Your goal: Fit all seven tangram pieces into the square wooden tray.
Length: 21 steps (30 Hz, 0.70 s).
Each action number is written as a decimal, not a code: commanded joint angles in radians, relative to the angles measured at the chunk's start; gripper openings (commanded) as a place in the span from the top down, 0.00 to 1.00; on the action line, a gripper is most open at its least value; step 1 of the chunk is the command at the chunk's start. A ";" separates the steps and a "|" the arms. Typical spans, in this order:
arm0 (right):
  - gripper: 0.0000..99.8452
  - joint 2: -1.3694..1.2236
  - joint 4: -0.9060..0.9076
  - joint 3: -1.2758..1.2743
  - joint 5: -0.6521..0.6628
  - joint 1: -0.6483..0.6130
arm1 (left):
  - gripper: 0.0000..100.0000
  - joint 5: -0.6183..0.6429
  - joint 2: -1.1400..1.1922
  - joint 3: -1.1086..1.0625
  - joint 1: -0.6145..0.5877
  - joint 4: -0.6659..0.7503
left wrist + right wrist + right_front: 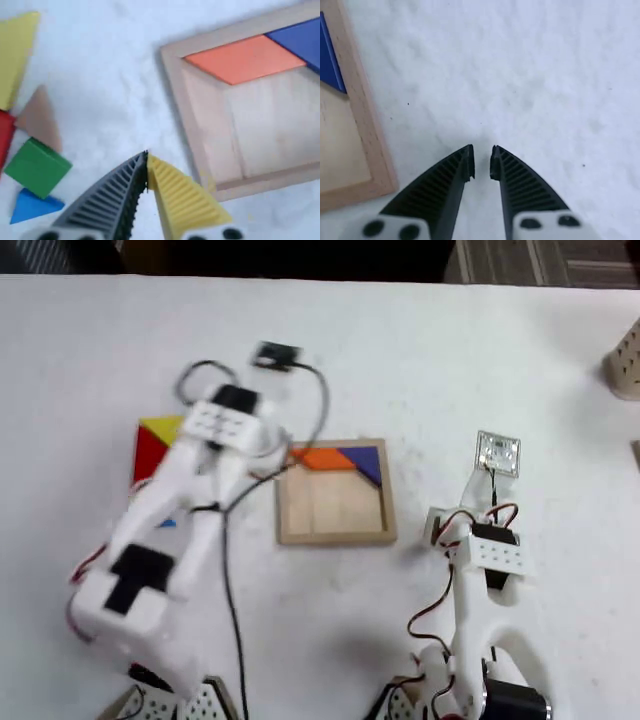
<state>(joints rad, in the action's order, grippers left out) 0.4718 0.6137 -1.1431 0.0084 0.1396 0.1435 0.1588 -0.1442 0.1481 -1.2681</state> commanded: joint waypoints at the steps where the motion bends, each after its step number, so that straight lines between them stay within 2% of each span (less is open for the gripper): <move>1: 0.94 0.038 -0.018 0.005 0.017 -0.008 | 0.98 -0.087 -0.196 -0.152 -0.094 0.135; 5: 0.94 0.038 -0.018 0.005 0.017 -0.008 | 0.98 -0.104 -0.300 -0.387 -0.180 0.353; 8: 0.94 0.038 -0.018 0.005 0.017 -0.008 | 0.98 -0.103 -0.328 -0.497 -0.251 0.451; 15: 0.94 0.038 -0.016 0.005 0.018 -0.008 | 0.97 -0.097 -0.329 -0.565 -0.429 0.453; 21: 0.94 0.038 -0.012 0.005 0.018 -0.008 | 0.82 -0.094 -0.329 -0.611 -0.447 0.462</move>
<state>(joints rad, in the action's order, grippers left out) 0.4718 0.6137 -1.1431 0.0115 0.1396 0.0514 -0.1220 -0.7595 -0.2908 -0.8416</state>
